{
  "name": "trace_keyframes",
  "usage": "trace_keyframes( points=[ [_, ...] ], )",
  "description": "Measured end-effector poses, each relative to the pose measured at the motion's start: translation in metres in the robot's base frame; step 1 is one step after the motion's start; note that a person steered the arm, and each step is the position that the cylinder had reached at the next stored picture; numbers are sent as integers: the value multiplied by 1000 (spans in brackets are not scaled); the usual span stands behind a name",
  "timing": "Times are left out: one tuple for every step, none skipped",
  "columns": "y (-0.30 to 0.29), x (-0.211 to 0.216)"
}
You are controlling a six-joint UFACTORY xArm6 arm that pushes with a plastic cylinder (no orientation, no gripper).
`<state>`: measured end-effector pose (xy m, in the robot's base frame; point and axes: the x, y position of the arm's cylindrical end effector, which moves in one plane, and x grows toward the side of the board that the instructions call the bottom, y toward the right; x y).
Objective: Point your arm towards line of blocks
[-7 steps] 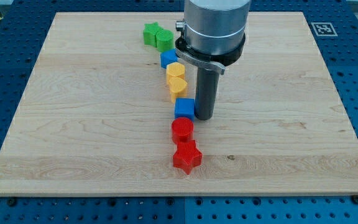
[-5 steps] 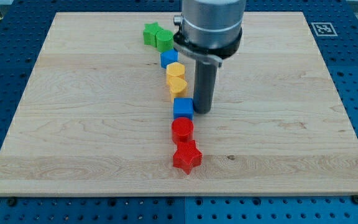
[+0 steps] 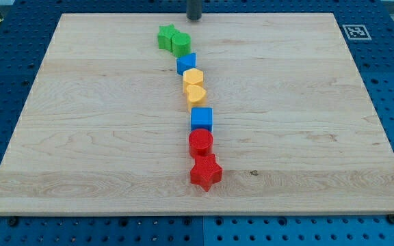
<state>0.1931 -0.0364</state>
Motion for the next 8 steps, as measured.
trace_keyframes(
  points=[
    [-62,0],
    [-97,15],
    [-97,45],
    [-97,47],
    [-95,53],
    [-86,53],
    [-74,53],
    [-70,53]
  ],
)
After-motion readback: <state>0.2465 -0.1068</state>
